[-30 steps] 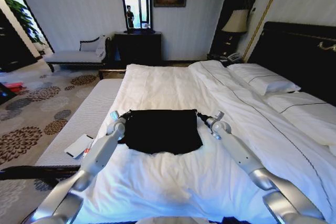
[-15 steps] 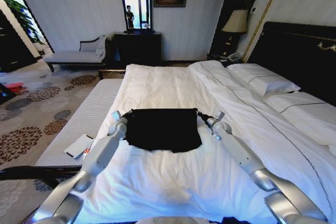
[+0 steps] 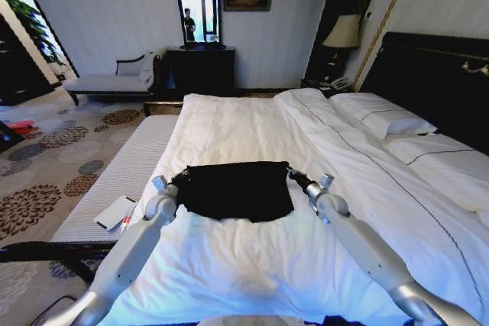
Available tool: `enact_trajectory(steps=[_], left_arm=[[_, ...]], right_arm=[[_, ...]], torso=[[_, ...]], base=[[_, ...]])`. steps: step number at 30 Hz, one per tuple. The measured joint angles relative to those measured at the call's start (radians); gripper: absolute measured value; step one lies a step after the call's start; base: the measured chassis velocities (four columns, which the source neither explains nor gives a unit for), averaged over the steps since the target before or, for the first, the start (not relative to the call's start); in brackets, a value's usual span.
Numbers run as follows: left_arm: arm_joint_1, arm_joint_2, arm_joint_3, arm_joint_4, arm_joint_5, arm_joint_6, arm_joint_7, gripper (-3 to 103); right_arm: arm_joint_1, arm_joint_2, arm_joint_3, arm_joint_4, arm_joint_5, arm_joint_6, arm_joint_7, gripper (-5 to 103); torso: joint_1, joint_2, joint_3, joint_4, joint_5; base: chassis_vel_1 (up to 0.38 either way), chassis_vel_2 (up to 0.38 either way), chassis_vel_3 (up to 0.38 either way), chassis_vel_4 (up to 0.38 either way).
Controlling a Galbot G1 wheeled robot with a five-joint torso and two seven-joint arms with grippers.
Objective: Fold the clothes on the bed.
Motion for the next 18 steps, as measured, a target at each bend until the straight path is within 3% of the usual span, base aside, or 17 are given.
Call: enact_trajectory(steps=[18], left_arm=[[0.228, 0.066, -0.087, -0.229, 0.011, -0.008, -0.015, 0]], right_arm=[[-0.262, -0.022, 0.103, 0.24, -0.074, 0.025, 0.041, 0]], torso=[[0.0, 0.0, 0.0, 0.0001, -0.0001]], base=[[0.0, 0.0, 0.0, 0.0]])
